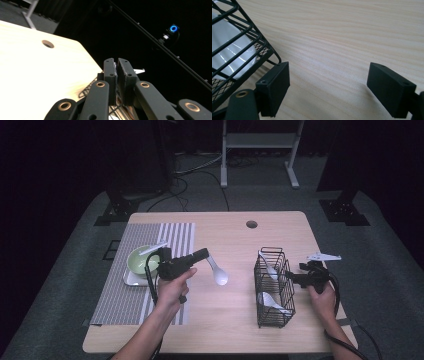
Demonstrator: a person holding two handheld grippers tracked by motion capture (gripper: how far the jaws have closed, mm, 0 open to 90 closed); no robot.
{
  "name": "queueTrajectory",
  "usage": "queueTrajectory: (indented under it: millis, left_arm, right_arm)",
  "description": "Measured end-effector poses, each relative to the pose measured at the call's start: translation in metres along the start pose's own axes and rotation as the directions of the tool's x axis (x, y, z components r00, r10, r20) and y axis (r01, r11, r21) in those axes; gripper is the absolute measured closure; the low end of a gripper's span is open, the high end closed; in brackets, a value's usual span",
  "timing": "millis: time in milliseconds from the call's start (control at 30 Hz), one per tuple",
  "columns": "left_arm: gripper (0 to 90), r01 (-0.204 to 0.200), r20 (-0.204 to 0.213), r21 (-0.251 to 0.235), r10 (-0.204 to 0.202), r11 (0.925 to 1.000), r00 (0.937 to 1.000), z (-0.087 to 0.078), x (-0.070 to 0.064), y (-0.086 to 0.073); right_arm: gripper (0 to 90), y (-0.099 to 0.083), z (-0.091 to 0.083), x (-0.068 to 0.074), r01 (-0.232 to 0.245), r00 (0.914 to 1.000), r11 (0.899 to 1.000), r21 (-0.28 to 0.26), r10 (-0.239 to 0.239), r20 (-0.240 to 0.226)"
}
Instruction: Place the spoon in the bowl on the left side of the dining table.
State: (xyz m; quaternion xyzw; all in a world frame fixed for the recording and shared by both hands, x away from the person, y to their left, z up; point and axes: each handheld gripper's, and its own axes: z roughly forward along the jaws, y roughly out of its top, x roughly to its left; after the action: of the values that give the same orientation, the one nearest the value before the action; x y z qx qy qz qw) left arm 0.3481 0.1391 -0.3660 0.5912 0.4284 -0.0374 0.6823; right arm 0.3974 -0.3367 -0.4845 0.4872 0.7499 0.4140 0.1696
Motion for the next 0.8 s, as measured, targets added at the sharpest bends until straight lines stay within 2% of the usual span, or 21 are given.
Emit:
queueTrajectory:
  millis: [67, 400, 800]
  left_arm:
    - [85.7, -0.002, -0.018, -0.006, 0.002, 1.0, 0.9998, -0.004, 0.004, 0.002]
    - [85.7, 0.001, -0.051, -0.032, -0.002, 0.9995, 0.9987, -0.015, 0.014, 0.01]
    - [85.7, 0.007, -0.07, -0.055, -0.01, 0.9985, 0.9975, -0.02, 0.019, 0.015]
  right_arm:
    - [17.3, 0.0, 0.0, 0.0, -0.001, 1.0, 1.0, 0.0, 0.001, 0.001]
    - [17.3, 0.0, 0.0, 0.0, 0.001, 1.0, 1.0, 0.001, -0.001, 0.003]
    - [17.3, 0.0, 0.0, 0.0, 0.002, 1.0, 1.0, 0.0, -0.002, 0.004]
